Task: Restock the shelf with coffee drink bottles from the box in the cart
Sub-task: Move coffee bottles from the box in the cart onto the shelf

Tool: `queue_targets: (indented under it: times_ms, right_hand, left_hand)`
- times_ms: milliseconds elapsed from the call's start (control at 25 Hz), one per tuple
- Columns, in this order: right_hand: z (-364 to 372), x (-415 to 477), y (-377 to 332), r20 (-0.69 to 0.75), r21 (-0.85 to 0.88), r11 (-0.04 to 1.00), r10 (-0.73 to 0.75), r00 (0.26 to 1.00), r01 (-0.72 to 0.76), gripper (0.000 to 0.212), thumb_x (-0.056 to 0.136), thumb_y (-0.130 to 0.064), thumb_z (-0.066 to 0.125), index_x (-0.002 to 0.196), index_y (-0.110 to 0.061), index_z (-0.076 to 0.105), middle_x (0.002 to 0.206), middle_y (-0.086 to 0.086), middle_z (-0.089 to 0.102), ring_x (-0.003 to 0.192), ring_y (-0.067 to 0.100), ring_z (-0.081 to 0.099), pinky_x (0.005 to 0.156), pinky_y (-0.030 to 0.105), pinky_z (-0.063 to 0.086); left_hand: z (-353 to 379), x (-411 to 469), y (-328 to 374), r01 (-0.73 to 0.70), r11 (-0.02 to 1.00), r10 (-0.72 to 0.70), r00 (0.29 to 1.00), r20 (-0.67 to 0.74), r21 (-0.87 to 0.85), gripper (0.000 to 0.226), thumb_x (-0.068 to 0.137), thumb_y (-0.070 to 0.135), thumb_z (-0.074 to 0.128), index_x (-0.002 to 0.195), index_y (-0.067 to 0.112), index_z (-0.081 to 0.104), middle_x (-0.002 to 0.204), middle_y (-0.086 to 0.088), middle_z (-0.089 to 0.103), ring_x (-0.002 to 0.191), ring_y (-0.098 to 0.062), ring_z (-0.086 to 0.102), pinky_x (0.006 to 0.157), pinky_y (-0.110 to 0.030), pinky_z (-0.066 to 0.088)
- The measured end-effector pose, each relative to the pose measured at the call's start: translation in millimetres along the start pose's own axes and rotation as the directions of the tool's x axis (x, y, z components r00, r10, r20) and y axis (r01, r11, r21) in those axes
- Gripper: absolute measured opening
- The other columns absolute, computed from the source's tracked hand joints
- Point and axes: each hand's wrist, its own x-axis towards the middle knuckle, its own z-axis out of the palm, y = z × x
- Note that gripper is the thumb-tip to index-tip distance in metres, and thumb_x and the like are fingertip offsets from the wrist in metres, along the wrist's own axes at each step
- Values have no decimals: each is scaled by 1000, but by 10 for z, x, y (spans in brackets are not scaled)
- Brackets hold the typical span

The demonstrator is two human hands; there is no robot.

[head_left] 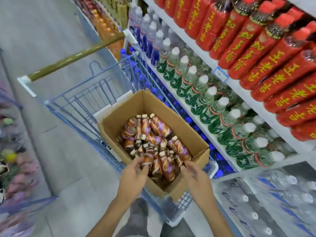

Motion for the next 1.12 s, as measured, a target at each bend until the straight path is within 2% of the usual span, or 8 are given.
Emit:
queue_targets:
  times_ms: [280,400,480,600,720,840,960,1120]
  right_hand:
    - [350,1037,-93,116,-184,980,99,988,-77,49,100,-41,58,141,-16,56,141,0,60,129,18,56,108,34,43]
    - [559,1460,-14,174,-240,954,224,959,-180,49,99,-37,57,142,-14,54,143,4,58,131,23,53,107,32,40]
    - [757,1718,110,209,-302,924,304,930,-234,51,99,-38,55,143,-13,52,143,7,57,131,26,52,111,37,40]
    - [1006,1963,355,246,-395,865,424,872,-309,49,99,-37,54,142,-14,51,142,7,57,130,28,53,110,37,42]
    - [1183,2117,600,242,-425,819,513,823,-386,54,96,-34,55,147,-20,45,145,5,53,132,28,51,110,35,40]
    - [1359,2174,855,238,-465,786,554,798,-407,60,92,-41,56,147,-21,43,148,5,51,134,28,51,110,35,40]
    - [1544,2168,1062,209,-507,759,568,796,-409,71,87,-47,62,150,-25,38,151,3,47,136,27,48,112,40,42]
    - [1645,2149,1080,184,-578,744,519,835,-335,82,93,-40,65,158,-23,17,158,7,33,143,29,36,114,41,35]
  left_hand:
    - [244,1067,191,171,985,-172,984,45,30,42,98,36,59,136,17,59,124,1,65,117,-17,60,95,-25,45]
    - [480,1596,140,349,937,-348,937,36,-26,27,98,32,58,115,13,63,106,-5,65,100,-23,61,98,-35,48]
    - [682,1941,6,491,860,-488,871,55,-140,19,94,33,58,104,16,59,103,-7,61,92,-24,56,91,-41,49]
    - [1039,2322,-244,672,617,-671,721,171,-409,41,88,38,61,121,13,59,95,-5,61,83,-21,58,75,-35,51]
    - [1477,2652,-452,696,472,-680,678,279,-541,52,91,41,63,132,10,55,116,-10,62,96,-25,61,81,-37,52]
    - [1816,2893,-566,710,432,-722,642,257,-557,93,72,55,76,146,8,45,139,-12,54,120,-34,57,98,-45,50]
    - [1920,2987,-555,685,438,-725,652,221,-582,82,77,54,76,141,9,51,146,-14,52,128,-36,55,102,-44,50]
    - [1864,2817,-471,663,397,-801,588,113,-634,94,73,46,84,145,4,42,144,-17,50,128,-37,52,106,-44,45]
